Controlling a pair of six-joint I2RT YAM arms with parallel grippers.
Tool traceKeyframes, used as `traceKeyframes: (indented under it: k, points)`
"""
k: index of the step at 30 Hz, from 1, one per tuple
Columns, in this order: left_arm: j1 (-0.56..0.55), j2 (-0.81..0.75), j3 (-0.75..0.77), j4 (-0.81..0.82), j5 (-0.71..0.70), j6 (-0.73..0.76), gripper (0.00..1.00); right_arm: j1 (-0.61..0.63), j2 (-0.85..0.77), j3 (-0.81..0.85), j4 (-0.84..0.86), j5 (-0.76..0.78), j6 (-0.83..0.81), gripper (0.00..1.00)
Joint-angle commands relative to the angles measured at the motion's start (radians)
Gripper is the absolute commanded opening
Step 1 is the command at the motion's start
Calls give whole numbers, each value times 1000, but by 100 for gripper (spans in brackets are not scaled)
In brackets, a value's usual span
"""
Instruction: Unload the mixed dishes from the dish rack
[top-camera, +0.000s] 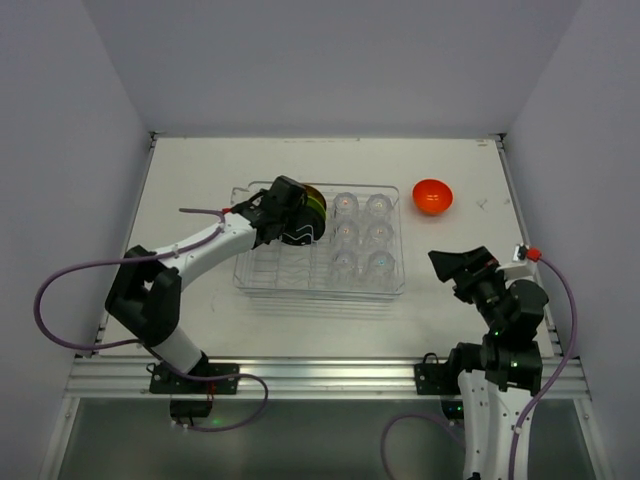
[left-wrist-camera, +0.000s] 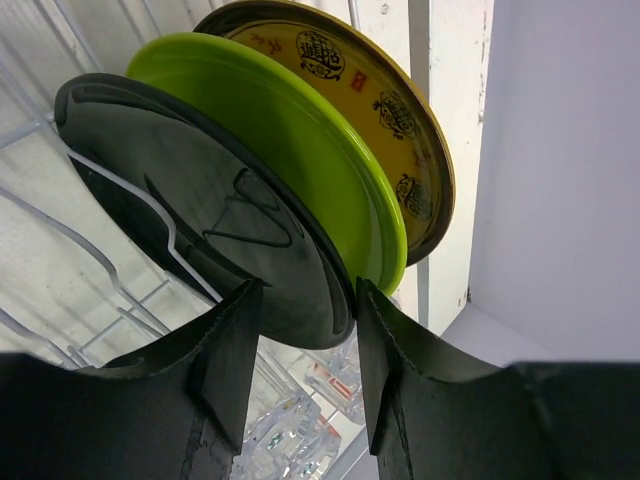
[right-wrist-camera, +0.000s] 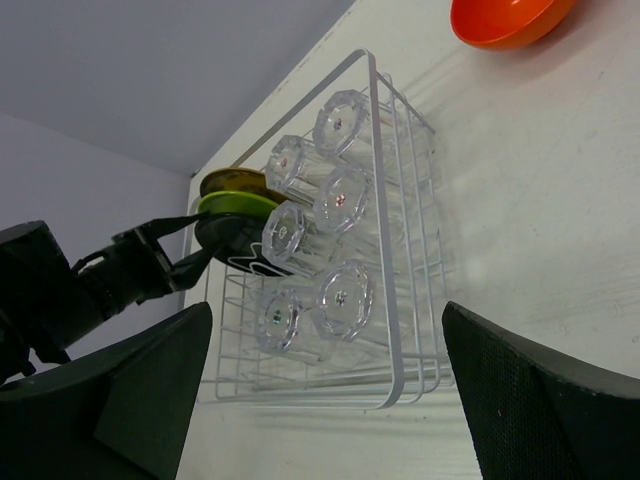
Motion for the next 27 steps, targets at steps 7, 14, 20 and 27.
traceKeyframes:
  k: [7,14,20,27]
  points:
    - [2,2,20,9,27,-36,26,0,-33,45,-27,53,-57,99]
    - [2,-45,8,14,20,-37,0,0,-65,64,-40,74,-77,99]
    - [-1,-96,-9,17,6,-47,0,0,-75,71,-40,75,-79,99]
    - [-18,-122,-34,21,-45,-60,0,0,-62,67,-40,70,-86,99]
